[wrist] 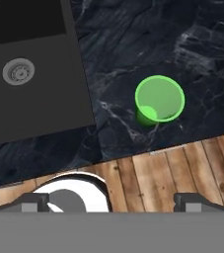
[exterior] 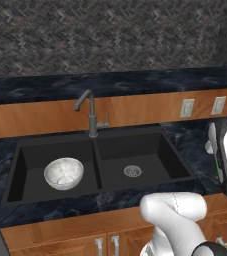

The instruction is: Place the bowl in the left basin and the cup in the right basin of the sink.

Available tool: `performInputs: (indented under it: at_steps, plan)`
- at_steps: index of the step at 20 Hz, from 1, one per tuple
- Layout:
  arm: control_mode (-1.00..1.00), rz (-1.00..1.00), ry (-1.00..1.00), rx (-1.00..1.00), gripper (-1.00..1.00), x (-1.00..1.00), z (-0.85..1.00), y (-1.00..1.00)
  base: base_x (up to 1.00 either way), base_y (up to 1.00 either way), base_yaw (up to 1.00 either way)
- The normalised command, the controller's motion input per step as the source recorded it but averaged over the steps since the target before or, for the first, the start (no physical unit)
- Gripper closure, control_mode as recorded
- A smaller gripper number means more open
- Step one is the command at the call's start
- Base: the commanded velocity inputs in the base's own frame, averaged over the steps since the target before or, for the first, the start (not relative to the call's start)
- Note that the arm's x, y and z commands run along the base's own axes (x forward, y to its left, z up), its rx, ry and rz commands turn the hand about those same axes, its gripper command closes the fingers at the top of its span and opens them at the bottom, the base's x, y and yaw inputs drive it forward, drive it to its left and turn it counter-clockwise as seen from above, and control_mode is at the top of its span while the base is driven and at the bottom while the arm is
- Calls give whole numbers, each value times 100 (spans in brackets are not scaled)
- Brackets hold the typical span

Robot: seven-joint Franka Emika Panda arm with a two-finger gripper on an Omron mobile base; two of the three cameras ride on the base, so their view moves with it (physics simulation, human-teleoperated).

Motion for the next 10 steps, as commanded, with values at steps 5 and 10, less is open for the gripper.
performInputs:
  at_steps: [5,10]
  plan:
    - [-100,0,7,0,-100,29,-25,-13,0,0,0]
    - [-100,0,5,0,-100,24,-21,-20,0,0,0]
